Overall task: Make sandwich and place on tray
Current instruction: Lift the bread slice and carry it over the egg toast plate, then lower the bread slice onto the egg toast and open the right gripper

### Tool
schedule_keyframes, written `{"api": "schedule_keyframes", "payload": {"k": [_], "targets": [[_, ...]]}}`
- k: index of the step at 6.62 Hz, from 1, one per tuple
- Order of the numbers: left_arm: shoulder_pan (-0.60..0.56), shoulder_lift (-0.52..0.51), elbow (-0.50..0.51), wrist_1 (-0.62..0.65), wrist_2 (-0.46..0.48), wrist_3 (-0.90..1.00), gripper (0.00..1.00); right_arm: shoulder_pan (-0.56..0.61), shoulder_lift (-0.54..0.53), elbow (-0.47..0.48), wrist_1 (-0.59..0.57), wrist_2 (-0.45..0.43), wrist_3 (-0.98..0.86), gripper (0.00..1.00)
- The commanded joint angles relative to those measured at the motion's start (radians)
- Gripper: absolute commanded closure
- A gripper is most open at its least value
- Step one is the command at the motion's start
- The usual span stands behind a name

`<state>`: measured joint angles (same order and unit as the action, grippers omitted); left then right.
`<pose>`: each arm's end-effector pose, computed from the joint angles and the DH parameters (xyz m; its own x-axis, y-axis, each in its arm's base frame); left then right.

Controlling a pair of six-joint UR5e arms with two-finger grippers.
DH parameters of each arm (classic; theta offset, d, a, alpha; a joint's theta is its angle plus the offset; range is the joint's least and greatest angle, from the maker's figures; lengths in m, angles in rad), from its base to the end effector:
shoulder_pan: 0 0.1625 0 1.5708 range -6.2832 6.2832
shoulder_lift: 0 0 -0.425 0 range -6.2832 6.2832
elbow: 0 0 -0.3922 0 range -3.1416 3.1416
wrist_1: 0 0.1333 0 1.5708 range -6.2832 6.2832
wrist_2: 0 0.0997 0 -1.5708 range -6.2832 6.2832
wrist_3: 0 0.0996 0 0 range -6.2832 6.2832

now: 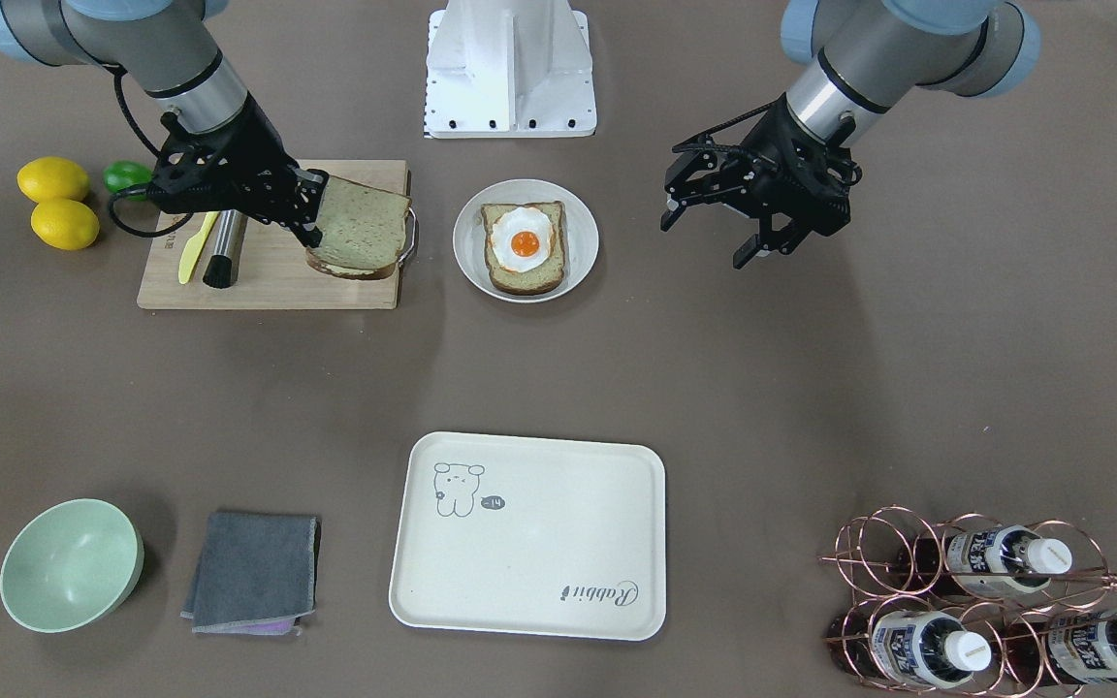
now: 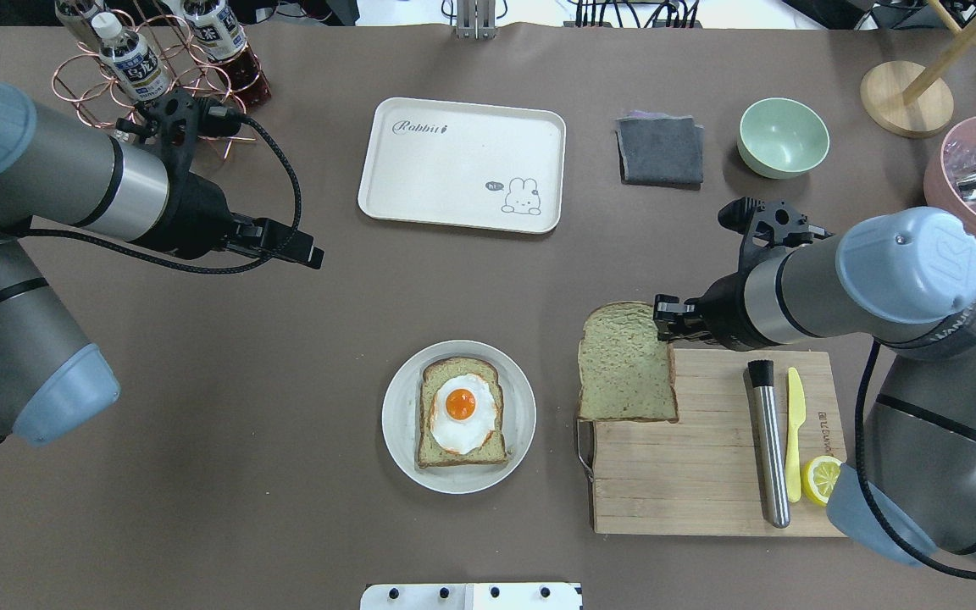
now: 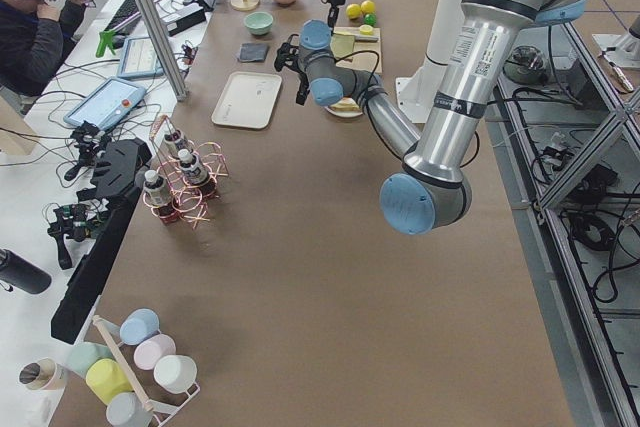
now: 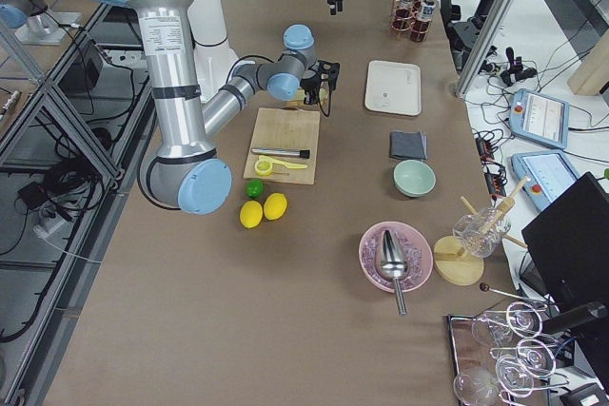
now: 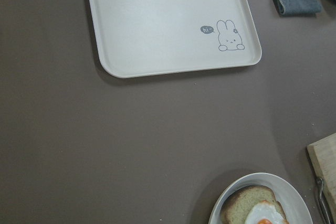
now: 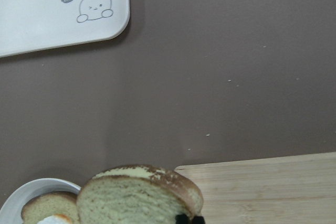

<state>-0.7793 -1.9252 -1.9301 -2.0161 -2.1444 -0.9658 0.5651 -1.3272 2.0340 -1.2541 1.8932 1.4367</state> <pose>0.3431 -0.4503 0.2465 0.3687 0.3073 -0.8773 0.0326 0.9389 0.3426 -0.3959 -0.3715 0.2843 0.4729 0.1497 0.8683 -0.2181 0.9747 -0.0492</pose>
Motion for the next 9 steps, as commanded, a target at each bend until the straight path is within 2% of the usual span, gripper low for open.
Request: {"api": "schedule_keyframes", "payload": {"k": [1, 4, 9], "targets": [[0.002, 0.0, 0.002, -0.001, -0.009, -0.002, 0.0, -0.094, 0.072, -0.023, -0.001, -0.087, 0.033, 1.0], [0.002, -0.005, 0.002, -0.003, -0.012, -0.004, 0.0, -0.233, 0.187, -0.116, 0.001, -0.227, 0.076, 1.0], [0.009, -0.005, 0.007, -0.003, -0.009, -0.004, 0.0, -0.228, 0.336, -0.256, 0.001, -0.25, 0.074, 1.0]]}}
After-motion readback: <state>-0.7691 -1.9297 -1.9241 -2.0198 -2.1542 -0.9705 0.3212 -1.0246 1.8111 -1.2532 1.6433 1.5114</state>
